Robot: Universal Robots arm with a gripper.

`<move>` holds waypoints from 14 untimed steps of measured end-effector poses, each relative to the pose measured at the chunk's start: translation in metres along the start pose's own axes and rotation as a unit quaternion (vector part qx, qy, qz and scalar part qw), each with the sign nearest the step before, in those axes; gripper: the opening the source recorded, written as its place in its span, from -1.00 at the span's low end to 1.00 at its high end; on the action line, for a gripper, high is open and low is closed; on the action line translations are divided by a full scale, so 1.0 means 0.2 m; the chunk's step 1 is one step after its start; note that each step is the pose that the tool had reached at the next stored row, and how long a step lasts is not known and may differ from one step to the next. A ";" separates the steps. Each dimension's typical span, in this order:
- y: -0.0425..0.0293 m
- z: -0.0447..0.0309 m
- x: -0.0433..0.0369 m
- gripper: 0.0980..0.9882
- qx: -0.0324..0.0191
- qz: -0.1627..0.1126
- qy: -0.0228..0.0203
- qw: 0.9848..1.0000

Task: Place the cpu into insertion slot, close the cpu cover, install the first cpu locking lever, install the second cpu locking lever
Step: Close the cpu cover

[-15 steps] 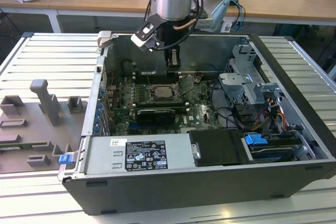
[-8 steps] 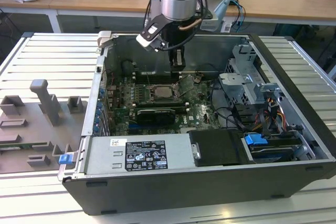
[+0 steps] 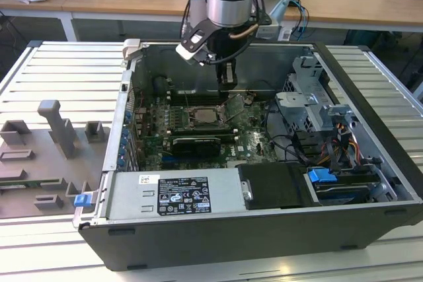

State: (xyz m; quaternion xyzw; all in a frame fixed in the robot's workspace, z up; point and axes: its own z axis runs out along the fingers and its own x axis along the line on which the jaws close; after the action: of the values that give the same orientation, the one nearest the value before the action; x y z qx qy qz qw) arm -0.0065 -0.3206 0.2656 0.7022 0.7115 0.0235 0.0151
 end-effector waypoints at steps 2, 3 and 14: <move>0.008 0.000 0.000 -0.98 0.000 0.000 0.000 1.000; 0.017 0.001 0.000 -0.98 0.000 0.000 0.000 1.000; 0.072 0.004 -0.001 -0.98 0.000 0.000 -0.002 1.000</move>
State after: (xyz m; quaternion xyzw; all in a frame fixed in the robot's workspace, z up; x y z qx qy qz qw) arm 0.0080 -0.3206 0.2656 0.7023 0.7113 0.0219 0.0167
